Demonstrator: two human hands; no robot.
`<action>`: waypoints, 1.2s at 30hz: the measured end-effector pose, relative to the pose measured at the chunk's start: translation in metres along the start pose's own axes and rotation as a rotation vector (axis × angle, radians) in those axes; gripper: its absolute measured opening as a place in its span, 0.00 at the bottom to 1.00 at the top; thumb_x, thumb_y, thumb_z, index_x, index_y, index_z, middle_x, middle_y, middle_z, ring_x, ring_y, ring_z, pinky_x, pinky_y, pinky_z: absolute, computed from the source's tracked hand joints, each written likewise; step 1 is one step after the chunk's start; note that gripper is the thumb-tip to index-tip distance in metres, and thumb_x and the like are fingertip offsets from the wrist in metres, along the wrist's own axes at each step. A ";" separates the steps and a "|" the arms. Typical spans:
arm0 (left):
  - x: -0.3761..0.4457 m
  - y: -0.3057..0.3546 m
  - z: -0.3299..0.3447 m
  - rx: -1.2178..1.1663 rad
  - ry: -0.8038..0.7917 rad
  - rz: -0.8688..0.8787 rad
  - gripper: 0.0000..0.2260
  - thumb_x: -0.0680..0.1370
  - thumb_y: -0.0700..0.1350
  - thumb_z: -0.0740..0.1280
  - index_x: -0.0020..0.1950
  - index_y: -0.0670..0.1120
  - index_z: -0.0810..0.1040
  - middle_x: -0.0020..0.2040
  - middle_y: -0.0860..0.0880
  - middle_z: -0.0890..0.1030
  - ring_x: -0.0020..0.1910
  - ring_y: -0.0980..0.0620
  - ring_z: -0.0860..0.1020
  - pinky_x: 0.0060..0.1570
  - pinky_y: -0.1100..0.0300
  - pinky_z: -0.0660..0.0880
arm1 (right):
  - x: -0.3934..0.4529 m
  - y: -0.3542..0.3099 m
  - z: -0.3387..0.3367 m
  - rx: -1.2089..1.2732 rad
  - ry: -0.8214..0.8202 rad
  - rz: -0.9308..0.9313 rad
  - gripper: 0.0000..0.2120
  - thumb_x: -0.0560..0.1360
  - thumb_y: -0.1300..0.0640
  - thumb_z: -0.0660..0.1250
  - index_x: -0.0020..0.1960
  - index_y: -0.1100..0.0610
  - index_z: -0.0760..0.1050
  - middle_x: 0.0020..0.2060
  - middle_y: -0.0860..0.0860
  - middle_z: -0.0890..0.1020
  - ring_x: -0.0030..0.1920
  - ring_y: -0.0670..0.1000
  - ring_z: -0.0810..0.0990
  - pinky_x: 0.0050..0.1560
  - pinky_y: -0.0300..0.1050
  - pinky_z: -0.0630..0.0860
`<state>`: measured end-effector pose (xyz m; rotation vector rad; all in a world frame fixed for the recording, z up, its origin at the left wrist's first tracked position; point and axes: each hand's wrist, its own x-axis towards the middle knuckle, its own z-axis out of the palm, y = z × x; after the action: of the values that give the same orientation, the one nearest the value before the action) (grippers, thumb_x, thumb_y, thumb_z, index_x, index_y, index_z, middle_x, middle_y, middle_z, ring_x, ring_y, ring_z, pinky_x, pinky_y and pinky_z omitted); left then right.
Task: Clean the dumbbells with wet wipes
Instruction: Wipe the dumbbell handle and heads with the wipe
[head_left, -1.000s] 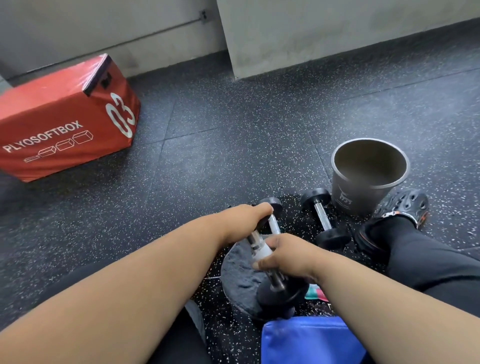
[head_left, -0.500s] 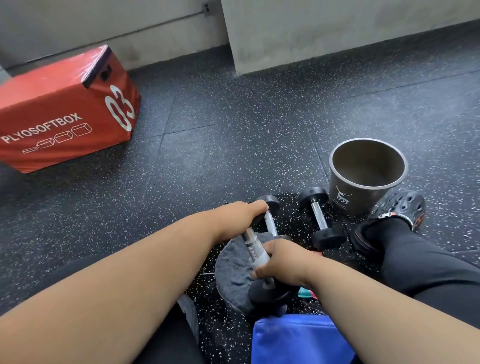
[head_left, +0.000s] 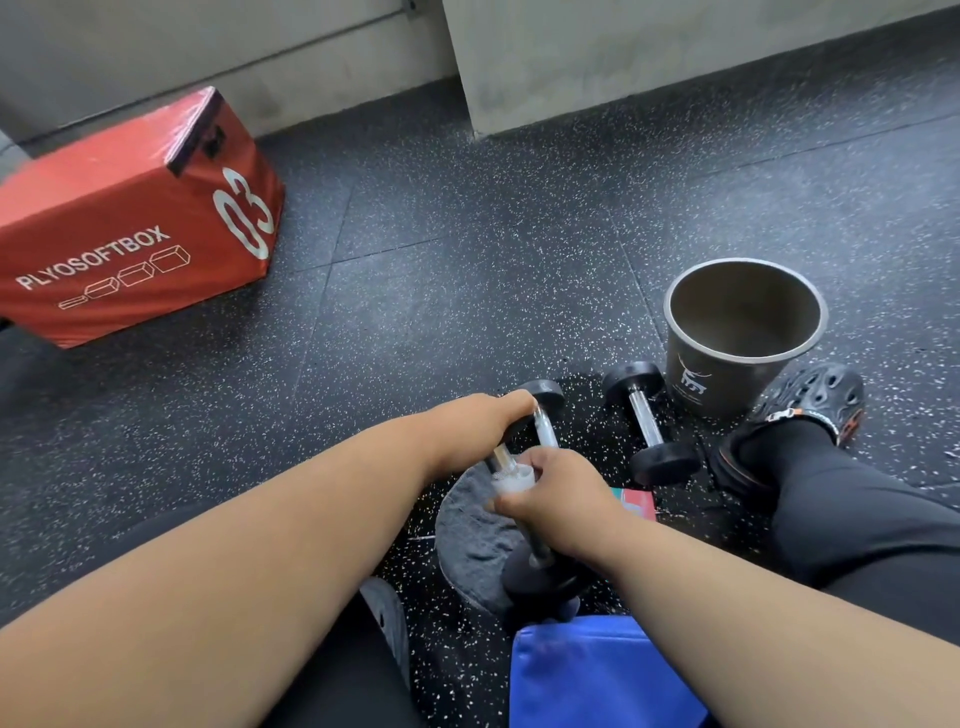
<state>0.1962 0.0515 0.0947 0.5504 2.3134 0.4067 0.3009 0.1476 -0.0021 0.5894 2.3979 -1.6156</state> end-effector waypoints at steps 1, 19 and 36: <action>-0.001 0.000 0.000 -0.010 -0.001 -0.005 0.12 0.87 0.54 0.55 0.46 0.53 0.70 0.52 0.40 0.80 0.45 0.45 0.71 0.55 0.45 0.73 | 0.001 -0.001 0.001 -0.016 0.038 -0.013 0.16 0.67 0.46 0.83 0.44 0.49 0.78 0.32 0.45 0.81 0.32 0.45 0.77 0.34 0.41 0.71; -0.007 0.013 0.004 -0.004 0.008 -0.106 0.31 0.76 0.71 0.55 0.67 0.53 0.79 0.68 0.51 0.78 0.66 0.45 0.75 0.71 0.44 0.68 | -0.002 0.007 -0.013 0.100 -0.272 0.027 0.09 0.72 0.59 0.78 0.42 0.53 0.78 0.32 0.51 0.80 0.30 0.48 0.77 0.29 0.36 0.73; -0.012 0.011 0.007 -0.043 0.047 -0.131 0.42 0.67 0.77 0.55 0.76 0.59 0.74 0.77 0.54 0.74 0.74 0.46 0.71 0.76 0.43 0.64 | 0.001 0.009 -0.003 0.317 -0.437 0.116 0.17 0.67 0.59 0.80 0.50 0.58 0.76 0.40 0.58 0.76 0.38 0.57 0.73 0.39 0.52 0.73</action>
<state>0.2122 0.0559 0.1020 0.3689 2.3641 0.4098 0.3037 0.1537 -0.0092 0.3647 1.7855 -1.8586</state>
